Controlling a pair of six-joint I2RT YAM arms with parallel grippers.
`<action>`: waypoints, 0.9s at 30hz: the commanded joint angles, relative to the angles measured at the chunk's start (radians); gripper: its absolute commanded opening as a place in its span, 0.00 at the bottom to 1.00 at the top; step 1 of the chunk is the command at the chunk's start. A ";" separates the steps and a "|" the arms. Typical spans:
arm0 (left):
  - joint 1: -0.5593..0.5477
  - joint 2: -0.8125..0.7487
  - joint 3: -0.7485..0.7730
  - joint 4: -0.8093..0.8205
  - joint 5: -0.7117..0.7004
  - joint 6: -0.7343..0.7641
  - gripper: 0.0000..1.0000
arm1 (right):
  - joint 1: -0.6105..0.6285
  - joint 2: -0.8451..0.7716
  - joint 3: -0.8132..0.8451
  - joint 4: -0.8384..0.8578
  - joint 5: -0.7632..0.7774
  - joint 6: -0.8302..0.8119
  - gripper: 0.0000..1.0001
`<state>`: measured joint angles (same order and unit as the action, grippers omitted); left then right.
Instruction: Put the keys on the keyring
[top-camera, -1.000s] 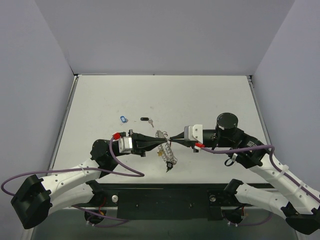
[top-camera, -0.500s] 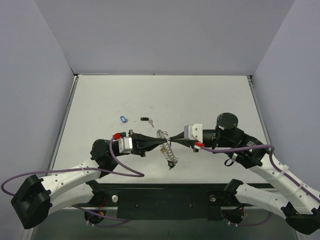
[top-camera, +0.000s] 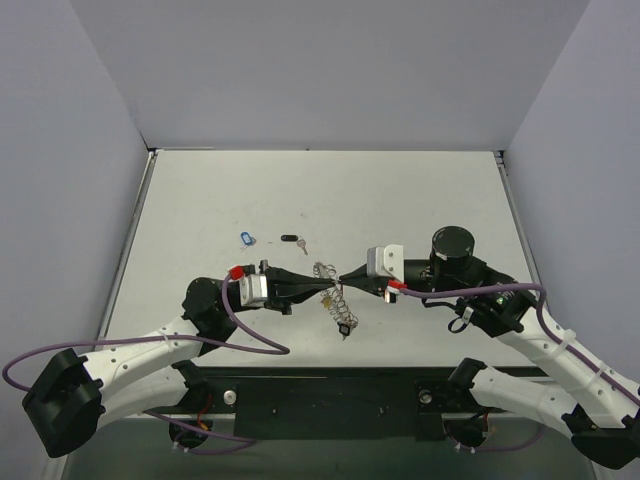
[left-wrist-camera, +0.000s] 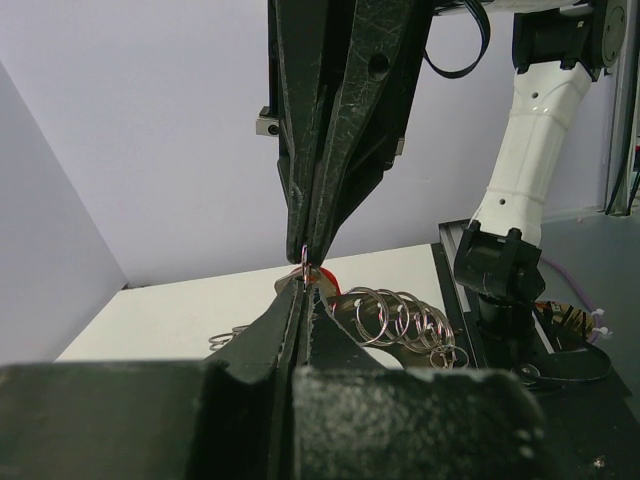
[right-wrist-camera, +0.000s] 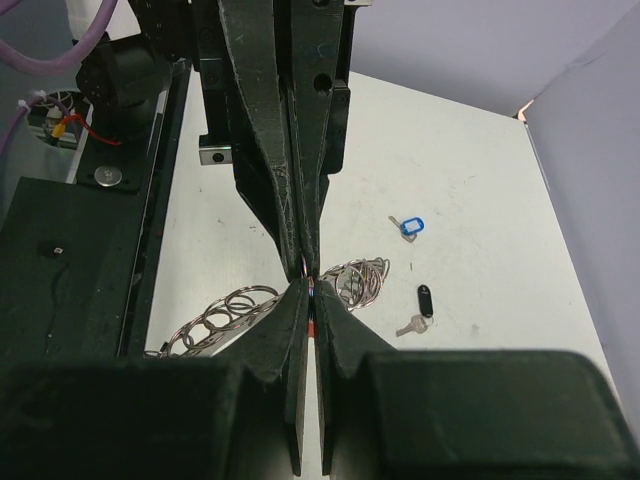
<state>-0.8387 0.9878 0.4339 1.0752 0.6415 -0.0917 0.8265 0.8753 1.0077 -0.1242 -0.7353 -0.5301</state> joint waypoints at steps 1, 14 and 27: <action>-0.007 -0.005 0.035 0.028 0.021 0.012 0.00 | 0.007 0.004 -0.003 0.069 0.005 0.050 0.00; -0.005 -0.005 0.032 0.037 0.020 0.010 0.00 | -0.047 -0.001 -0.012 0.078 0.010 0.153 0.00; 0.006 -0.011 0.019 0.094 -0.005 -0.013 0.00 | -0.093 0.008 -0.027 0.110 0.005 0.280 0.00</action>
<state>-0.8368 0.9924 0.4339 1.0653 0.6380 -0.0895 0.7559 0.8761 0.9886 -0.0975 -0.7330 -0.3077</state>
